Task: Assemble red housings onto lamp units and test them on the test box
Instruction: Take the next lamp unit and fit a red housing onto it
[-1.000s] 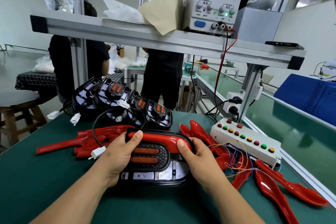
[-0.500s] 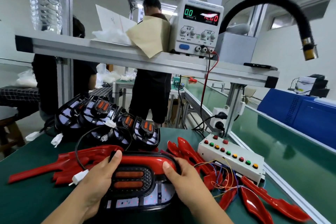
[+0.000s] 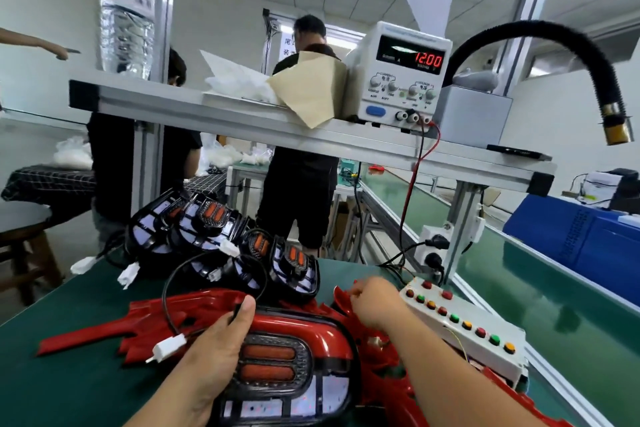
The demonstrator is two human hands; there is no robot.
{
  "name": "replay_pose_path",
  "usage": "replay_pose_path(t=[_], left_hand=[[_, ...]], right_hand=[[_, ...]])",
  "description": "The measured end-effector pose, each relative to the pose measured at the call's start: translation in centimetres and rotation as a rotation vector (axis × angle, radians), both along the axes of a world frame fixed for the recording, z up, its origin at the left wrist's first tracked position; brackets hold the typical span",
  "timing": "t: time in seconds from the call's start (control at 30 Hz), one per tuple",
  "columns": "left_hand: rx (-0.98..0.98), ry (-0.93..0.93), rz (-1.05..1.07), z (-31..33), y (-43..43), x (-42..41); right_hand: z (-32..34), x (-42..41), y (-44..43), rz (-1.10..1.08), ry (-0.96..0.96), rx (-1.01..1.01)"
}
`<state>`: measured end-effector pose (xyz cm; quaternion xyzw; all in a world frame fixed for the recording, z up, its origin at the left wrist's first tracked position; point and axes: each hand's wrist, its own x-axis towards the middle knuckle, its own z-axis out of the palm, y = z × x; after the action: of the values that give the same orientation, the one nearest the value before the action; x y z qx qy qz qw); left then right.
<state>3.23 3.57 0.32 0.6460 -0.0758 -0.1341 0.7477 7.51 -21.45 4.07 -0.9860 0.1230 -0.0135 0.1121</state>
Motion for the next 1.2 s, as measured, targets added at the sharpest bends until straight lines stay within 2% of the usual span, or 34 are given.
replay_pose_path(t=[0.07,0.13,0.3,0.4,0.43,0.5,0.6,0.7,0.8,0.87,0.93,1.1,1.2], left_hand=[[-0.001,-0.006,-0.007,0.0,0.0,-0.1],[-0.014,-0.008,0.004,0.1,0.0,-0.2],[0.006,-0.017,0.036,-0.2,0.1,-0.1],[0.046,-0.029,0.052,0.1,0.8,0.1],[0.055,-0.023,0.053,0.1,1.2,0.3],[0.064,-0.001,0.070,0.0,1.9,0.7],[0.094,0.019,0.104,-0.1,2.4,0.8],[0.111,0.023,0.133,-0.1,2.4,0.8],[0.109,0.032,0.127,0.0,2.3,0.6],[0.105,0.024,0.130,0.0,2.3,0.6],[0.107,0.018,0.140,0.1,2.2,0.4],[0.176,0.023,0.162,0.5,2.2,0.1],[0.328,-0.025,0.162,1.1,2.7,-0.5]], right_hand=[[-1.3,1.4,0.1,-0.013,0.094,-0.109],[-2.0,1.9,-0.1,-0.085,0.113,-0.097],[-1.1,1.3,-1.1,-0.076,-0.180,0.078],[0.5,-0.2,-1.7,-0.051,-0.417,0.284],[1.1,-0.9,-1.8,-0.032,-0.448,0.332],[1.9,-2.1,-1.7,0.047,-0.376,0.373],[2.5,-4.0,-1.1,0.153,-0.205,0.231],[3.4,-7.3,-0.5,0.252,-0.232,0.184],[3.8,-12.4,-0.9,0.373,-0.128,0.013],[2.3,-15.8,-1.5,0.410,-0.017,-0.137],[-0.5,-18.4,-1.7,0.360,0.048,-0.220],[-4.5,-19.9,-1.6,0.268,-0.191,-0.037],[-4.2,-20.1,-2.1,0.251,-0.297,0.020]])
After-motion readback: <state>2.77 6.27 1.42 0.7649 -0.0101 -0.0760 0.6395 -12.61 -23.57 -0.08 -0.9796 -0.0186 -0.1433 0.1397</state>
